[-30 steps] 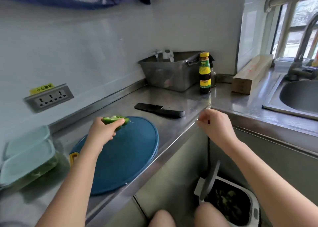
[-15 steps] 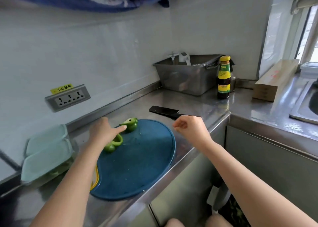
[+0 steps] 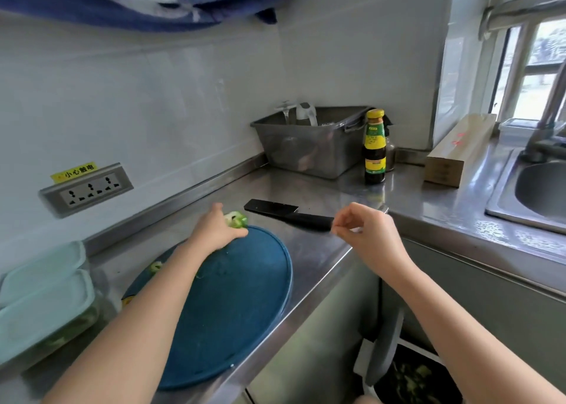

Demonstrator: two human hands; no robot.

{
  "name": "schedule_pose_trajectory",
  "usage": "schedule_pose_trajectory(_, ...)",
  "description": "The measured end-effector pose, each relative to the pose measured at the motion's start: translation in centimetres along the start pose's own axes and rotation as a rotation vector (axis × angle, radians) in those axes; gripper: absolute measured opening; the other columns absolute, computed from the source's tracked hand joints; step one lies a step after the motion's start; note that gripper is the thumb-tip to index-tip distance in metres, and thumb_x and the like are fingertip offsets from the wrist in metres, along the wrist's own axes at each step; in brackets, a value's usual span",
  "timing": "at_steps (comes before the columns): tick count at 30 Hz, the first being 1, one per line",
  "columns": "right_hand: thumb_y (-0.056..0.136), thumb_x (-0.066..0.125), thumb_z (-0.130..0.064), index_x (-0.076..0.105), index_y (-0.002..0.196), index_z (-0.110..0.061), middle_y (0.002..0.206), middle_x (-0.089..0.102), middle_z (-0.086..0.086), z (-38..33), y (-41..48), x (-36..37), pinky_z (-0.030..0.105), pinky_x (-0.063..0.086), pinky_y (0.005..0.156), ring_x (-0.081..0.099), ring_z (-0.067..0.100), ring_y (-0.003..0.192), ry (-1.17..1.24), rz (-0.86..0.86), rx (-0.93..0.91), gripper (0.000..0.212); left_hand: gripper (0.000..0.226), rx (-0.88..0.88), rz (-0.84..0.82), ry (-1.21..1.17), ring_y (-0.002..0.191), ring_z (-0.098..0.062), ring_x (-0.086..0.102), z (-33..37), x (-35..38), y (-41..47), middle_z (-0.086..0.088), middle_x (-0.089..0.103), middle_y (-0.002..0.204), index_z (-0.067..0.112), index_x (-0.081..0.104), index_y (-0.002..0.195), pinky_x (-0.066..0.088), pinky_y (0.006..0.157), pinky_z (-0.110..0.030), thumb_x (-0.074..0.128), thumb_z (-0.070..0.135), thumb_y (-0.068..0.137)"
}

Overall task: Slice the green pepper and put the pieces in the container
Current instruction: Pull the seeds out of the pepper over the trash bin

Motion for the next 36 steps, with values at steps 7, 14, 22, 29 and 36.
schedule_pose_trajectory(7,0.074,0.078,-0.016,0.070,0.090,-0.018,0.083,0.071,-0.006,0.2,-1.4,-4.9,0.017,0.053,0.071,0.066,0.006,0.074,0.175,0.048,-0.026,0.017,0.087,0.544,-0.129,-0.397,0.103,-0.001,0.051,9.3,2.6,-9.3,0.015,0.043,0.121,0.036,0.030,0.136,0.037,0.078,-0.007,0.082,0.029,0.066)
schedule_pose_trajectory(14,0.067,0.083,-0.025,0.069,0.100,-0.024,0.092,0.064,-0.012,1.6,-4.2,-9.3,0.023,0.050,0.076,0.061,0.007,0.082,-0.146,-0.133,-0.228,0.036,0.089,0.677,-0.354,-0.454,0.109,0.004,0.049,14.7,7.9,-13.5,0.025,0.046,0.119,0.042,0.028,0.132,0.040,0.090,-0.011,0.083,0.027,0.063)
schedule_pose_trajectory(22,0.076,0.076,-0.030,0.064,0.113,-0.027,0.106,0.060,-0.011,5.5,-6.8,-12.0,0.008,0.039,0.076,0.058,0.007,0.090,-0.443,-0.389,-0.305,0.039,0.075,0.675,-0.599,-0.562,0.102,0.006,0.057,17.2,13.9,-15.4,0.013,0.061,0.114,0.031,0.042,0.128,0.043,0.088,-0.010,0.080,0.007,0.067)
schedule_pose_trajectory(29,0.080,0.071,-0.030,0.060,0.104,-0.021,0.098,0.051,-0.006,9.1,-10.3,-12.0,0.018,0.042,0.074,0.048,0.007,0.087,-0.472,-0.434,-0.392,0.028,0.054,0.541,-1.091,-1.010,0.106,-0.025,0.055,17.7,20.6,-16.7,-0.012,0.059,0.112,0.011,0.051,0.128,0.044,0.098,-0.044,0.060,-0.009,0.078)
schedule_pose_trajectory(36,0.075,0.071,-0.025,0.067,0.100,-0.018,0.093,0.059,-0.005,15.3,-12.3,-8.8,0.021,0.049,0.073,0.058,0.011,0.083,-0.424,-0.353,-0.246,0.026,0.071,0.194,-1.165,-1.380,0.105,-0.029,0.061,17.5,27.3,-18.4,-0.012,0.064,0.112,0.011,0.049,0.126,0.051,0.088,-0.047,0.083,0.025,0.065)
Point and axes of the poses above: each hand's wrist, its own y-axis towards the middle knuckle, its own x-axis out of the palm, z = x × y, the point moved 3 cm from there along y, towards the middle knuckle
